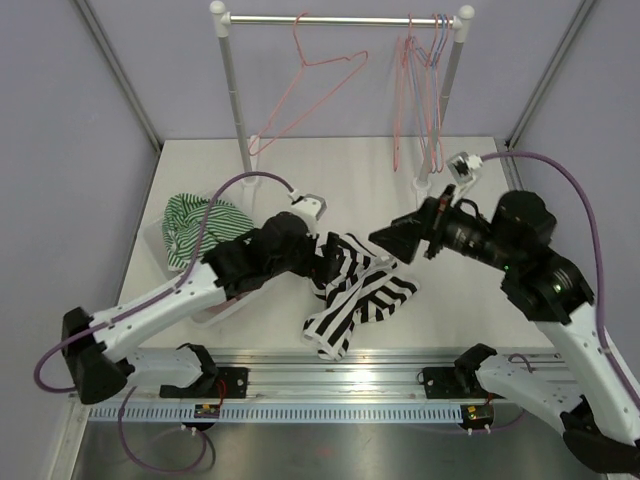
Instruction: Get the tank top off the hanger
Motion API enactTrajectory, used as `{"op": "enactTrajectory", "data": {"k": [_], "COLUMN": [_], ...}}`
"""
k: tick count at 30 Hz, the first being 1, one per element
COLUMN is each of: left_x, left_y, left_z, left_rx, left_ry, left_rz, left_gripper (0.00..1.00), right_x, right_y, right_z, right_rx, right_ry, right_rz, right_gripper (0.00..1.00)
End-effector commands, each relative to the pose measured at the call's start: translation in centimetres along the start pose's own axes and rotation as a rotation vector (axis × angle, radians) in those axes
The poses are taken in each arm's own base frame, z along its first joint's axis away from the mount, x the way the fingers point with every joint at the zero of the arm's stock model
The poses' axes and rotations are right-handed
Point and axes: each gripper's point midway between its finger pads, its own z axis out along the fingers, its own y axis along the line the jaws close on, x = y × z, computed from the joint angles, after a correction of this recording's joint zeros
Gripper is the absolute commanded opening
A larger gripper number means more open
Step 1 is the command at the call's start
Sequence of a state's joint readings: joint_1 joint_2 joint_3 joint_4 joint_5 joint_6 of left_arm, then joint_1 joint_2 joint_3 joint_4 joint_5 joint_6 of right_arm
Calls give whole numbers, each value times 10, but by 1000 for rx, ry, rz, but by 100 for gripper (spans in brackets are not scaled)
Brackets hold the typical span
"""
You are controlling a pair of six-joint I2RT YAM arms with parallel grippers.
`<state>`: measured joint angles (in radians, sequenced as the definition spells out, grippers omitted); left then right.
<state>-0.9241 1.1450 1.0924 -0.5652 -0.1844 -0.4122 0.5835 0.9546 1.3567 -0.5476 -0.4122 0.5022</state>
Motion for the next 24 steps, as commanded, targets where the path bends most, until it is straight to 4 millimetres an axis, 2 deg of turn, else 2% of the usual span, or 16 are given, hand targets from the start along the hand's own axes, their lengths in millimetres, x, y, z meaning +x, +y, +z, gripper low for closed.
{"op": "enactTrajectory", "data": {"k": [1, 3, 4, 6, 7, 8, 10, 11, 15, 17, 20, 21, 22, 23, 24], "left_x": [0, 12, 28, 44, 54, 71, 87, 103, 133, 145, 165, 168, 174, 172, 171], "left_y": [-16, -17, -16, -21, -21, -18, -17, -16, -18, -22, -23, -24, -22, -22, -22], "left_z": [41, 57, 73, 88, 95, 107, 119, 130, 151, 157, 168, 169, 172, 172, 169], "left_rx": [-4, -19, -29, -9, -7, -26, -37, -44, -53, -35, -25, -19, -34, -38, -41], "left_ry": [11, 57, 115, 167, 194, 242, 280, 325, 380, 408, 444, 453, 470, 468, 466], "left_rz": [12, 19, 28, 20, 21, 23, 28, 33, 48, 45, 46, 43, 38, 35, 35], "left_gripper": [99, 99, 99, 99, 99, 99, 99, 99, 99, 96, 73, 60, 27, 13, 5], "right_x": [22, 34, 43, 48, 49, 50, 51, 52, 58, 62, 64, 64, 65, 64, 65], "right_y": [6, 21, 27, 30, 34, 34, 33, 32, 30, 27, 25, 24, 23, 22, 20], "right_z": [-39, -57, -73, -88, -103, -109, -121, -123, -125, -124, -124, -125, -126, -127, -127], "right_rx": [-34, -122, -153, -162, -169, -163, -143, -140, -134, -124, -119, -113, -112, -103, -92], "right_ry": [-51, -58, -80, -113, -150, -169, -208, -211, -196, -179, -174, -176, -180, -192, -194], "right_rz": [-68, -86, -93, -99, -113, -116, -124, -124, -118, -109, -104, -103, -105, -106, -104], "right_gripper": [100, 100, 100, 99, 99, 100, 100, 99, 99, 99, 100, 100, 100, 99, 99]}}
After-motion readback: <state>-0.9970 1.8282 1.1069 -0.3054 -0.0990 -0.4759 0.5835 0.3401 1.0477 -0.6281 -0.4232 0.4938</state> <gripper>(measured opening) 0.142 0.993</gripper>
